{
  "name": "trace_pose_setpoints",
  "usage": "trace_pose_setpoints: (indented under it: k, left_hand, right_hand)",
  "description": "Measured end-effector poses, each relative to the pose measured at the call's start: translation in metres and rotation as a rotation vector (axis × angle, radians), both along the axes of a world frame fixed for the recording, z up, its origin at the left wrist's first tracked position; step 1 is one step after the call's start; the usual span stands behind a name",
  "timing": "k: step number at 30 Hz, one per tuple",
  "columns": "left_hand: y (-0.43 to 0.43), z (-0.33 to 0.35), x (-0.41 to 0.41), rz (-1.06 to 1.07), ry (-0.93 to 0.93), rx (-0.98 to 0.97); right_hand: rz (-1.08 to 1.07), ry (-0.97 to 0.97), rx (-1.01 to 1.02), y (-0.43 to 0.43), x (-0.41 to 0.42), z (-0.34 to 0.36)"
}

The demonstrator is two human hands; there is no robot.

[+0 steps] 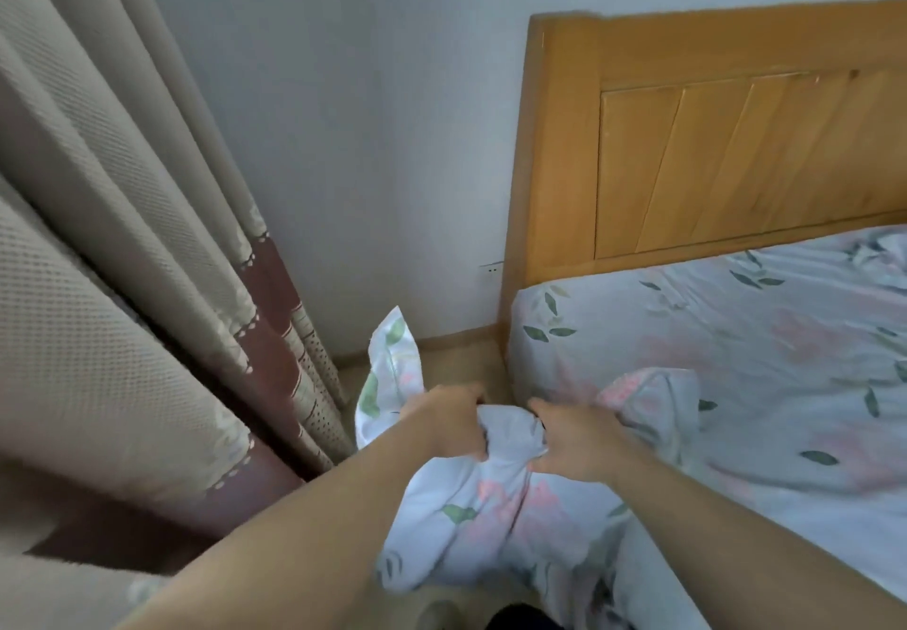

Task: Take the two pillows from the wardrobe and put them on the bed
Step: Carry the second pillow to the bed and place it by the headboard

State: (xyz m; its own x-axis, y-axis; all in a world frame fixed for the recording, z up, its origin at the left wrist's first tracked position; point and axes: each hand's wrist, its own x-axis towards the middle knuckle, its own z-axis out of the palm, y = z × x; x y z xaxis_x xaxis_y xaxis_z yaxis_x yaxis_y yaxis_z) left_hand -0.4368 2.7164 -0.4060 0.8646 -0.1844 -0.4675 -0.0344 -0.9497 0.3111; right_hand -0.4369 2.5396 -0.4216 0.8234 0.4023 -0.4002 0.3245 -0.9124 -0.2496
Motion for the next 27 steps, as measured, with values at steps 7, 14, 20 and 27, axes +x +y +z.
trace_pose_setpoints:
  k: [7, 14, 20, 27]
  left_hand:
    - [-0.010, 0.021, 0.088, 0.136, -0.080, -0.094]
    - [-0.024, 0.066, 0.166, 0.518, -0.078, -0.391]
    - [-0.062, 0.098, 0.196, 0.902, -0.024, -0.950]
    - [-0.074, 0.137, 0.218, 1.068, 0.022, -1.219]
  right_hand:
    - [0.051, -0.280, -0.031, -0.009, 0.098, 0.017]
    - [-0.026, -0.506, 0.241, -0.028, 0.173, 0.048]
    - [-0.123, -0.486, 0.485, -0.031, 0.212, 0.073]
    - [-0.474, -0.067, 0.853, -0.052, 0.219, 0.093]
